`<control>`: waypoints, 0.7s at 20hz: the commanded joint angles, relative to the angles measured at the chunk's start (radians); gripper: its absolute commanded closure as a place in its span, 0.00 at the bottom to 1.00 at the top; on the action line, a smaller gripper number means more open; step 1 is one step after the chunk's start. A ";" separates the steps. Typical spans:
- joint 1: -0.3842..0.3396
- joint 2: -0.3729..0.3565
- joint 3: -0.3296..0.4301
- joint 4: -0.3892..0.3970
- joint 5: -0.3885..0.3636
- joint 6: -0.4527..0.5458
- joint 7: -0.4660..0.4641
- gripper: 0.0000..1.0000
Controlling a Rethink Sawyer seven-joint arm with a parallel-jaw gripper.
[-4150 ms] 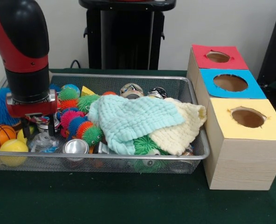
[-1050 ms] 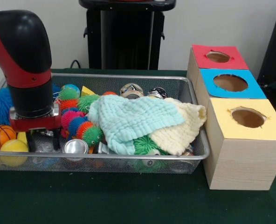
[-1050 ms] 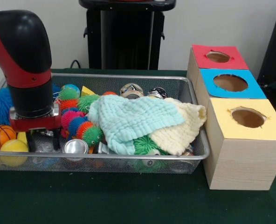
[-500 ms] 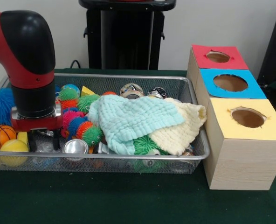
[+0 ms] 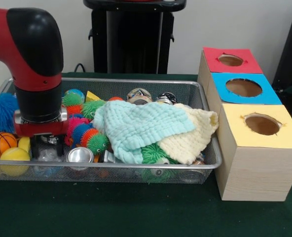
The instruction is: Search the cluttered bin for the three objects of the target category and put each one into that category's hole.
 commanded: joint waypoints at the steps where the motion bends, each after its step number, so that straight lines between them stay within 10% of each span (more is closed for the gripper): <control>1: 0.040 -0.071 -0.052 0.155 0.017 -0.083 0.213 1.00; 14: 0.104 -0.289 -0.106 0.330 0.146 -0.021 0.245 1.00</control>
